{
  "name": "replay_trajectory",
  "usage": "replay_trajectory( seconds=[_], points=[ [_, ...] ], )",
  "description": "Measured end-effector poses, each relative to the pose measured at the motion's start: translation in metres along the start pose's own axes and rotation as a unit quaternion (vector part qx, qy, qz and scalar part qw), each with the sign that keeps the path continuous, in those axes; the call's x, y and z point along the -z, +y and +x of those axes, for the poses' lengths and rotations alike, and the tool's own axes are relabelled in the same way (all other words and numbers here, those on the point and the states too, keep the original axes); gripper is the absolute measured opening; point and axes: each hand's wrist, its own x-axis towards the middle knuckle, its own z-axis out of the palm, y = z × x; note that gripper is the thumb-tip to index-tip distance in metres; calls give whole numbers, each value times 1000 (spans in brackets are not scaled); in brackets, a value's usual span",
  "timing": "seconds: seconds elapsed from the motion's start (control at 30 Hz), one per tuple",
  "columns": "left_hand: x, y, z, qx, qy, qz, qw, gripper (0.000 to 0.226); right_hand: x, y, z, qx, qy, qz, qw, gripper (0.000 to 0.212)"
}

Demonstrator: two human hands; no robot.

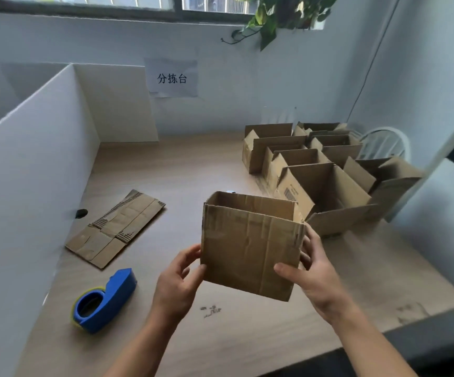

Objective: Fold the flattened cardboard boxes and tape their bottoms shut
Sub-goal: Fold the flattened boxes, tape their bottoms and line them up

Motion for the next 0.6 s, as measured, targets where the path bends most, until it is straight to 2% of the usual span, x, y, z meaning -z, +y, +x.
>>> replay_trajectory(
  seconds=[0.17, 0.3, 0.47, 0.6],
  points=[
    [-46, 14, 23, -69, -64, 123, 988, 38, 63, 13, -13, 17, 90, -91, 992, 92],
    [-95, 32, 50, -163, -123, 229, 952, 39, 125, 29, -18, 40, 149, -146, 977, 91],
    [-176, 54, 79, -239, -179, 303, 905, 39, 212, 55, -5, 28, 134, -193, 972, 93],
    [-249, 61, 96, -284, -168, 358, 873, 37, 297, 64, 19, 8, 97, -178, 979, 91]
  ],
)
